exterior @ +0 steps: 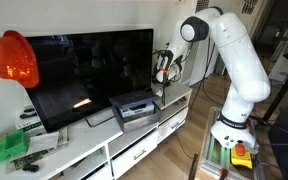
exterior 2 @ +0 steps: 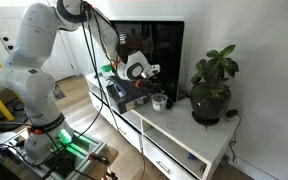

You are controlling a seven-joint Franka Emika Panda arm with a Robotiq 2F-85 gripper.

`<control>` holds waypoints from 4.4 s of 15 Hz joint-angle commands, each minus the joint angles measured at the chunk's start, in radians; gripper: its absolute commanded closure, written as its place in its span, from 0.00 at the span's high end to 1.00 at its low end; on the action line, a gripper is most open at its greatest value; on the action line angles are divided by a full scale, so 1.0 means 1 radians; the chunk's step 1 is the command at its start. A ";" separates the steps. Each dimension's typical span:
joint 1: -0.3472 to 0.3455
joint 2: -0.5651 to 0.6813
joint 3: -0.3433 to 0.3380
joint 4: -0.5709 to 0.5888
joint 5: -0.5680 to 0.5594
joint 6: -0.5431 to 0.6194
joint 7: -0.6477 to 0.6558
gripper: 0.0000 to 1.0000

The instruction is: Remove the lid from the plastic bowl, put it on the table, put the sunglasses inside the bowl and then cover the bowl with the plastic lid

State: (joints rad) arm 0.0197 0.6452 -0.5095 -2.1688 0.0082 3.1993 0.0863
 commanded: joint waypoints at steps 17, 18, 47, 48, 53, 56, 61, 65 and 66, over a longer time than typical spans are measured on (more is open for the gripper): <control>-0.397 -0.211 0.177 0.039 -0.034 -0.526 -0.245 1.00; -0.416 -0.180 0.166 0.052 -0.038 -0.511 -0.237 1.00; -0.766 0.374 0.370 0.549 0.100 -0.534 -0.256 0.52; -0.775 0.386 0.383 0.561 0.105 -0.530 -0.260 0.44; -0.784 0.413 0.400 0.610 0.112 -0.547 -0.243 0.10; -0.769 0.392 0.383 0.611 0.107 -0.583 -0.222 0.00; -0.746 0.292 0.370 0.543 0.095 -0.629 -0.226 0.01; -0.725 0.162 0.347 0.442 0.071 -0.611 -0.258 0.01; -0.725 0.127 0.348 0.419 0.070 -0.611 -0.273 0.01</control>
State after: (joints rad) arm -0.7221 0.9057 -0.1440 -1.6298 0.0926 2.5976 -0.1537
